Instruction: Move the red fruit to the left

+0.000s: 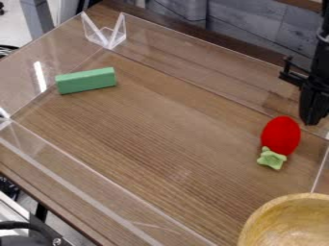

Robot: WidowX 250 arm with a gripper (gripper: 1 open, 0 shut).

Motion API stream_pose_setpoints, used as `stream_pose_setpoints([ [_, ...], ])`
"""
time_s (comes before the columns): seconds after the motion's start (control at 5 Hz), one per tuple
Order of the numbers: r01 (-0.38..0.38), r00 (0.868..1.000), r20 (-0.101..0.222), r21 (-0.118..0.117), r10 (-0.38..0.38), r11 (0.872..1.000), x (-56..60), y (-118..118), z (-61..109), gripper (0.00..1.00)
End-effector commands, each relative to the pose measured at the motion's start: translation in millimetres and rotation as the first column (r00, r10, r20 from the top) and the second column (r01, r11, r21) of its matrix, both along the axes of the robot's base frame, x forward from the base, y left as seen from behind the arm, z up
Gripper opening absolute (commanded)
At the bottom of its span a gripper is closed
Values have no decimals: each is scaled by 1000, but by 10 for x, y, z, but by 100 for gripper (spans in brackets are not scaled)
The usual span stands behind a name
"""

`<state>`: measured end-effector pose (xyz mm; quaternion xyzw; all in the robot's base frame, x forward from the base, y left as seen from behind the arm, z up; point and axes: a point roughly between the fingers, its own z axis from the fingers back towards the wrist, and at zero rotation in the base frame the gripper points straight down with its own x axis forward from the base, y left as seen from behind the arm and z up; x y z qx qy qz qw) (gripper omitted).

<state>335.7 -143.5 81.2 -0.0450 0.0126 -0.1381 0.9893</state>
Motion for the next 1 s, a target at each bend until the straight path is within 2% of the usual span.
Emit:
stream_pose_setpoints([
  [0.0,-52,997,51,-19,53,998,126,52,223,0],
  [0.4,-14,1000,28,-8,14,1000,181,148,112,0],
  [0.8,-64,998,18,-9,64,998,247,159,114,0],
])
